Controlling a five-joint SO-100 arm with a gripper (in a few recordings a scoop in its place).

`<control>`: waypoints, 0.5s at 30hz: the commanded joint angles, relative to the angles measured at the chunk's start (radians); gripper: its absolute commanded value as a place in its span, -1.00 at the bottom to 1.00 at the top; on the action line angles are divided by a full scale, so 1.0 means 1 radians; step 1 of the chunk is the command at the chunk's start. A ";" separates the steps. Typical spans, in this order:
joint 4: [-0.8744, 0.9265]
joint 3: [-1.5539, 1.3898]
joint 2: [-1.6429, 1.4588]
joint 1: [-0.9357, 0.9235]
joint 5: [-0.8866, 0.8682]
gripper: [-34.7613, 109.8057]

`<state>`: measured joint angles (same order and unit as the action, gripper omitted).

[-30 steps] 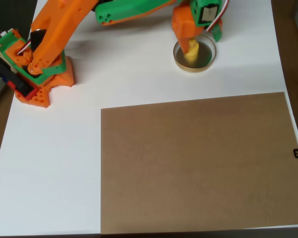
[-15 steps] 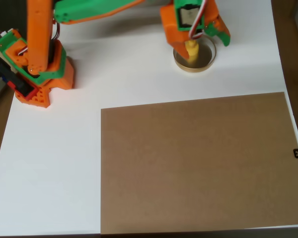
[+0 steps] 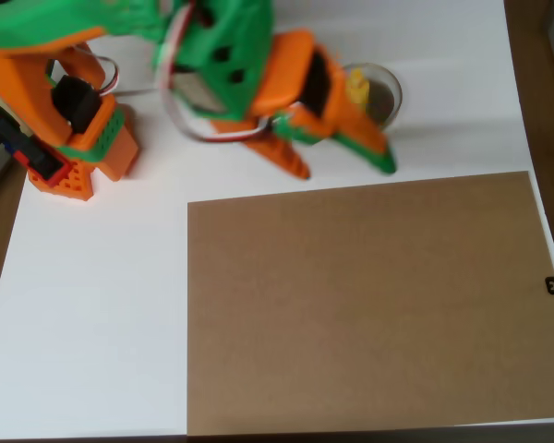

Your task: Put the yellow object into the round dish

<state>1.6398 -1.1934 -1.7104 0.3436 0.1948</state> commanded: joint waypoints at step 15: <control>-0.190 -0.368 -0.411 -0.362 -0.057 -0.14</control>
<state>1.4742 -1.5401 -2.0387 0.0123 0.1381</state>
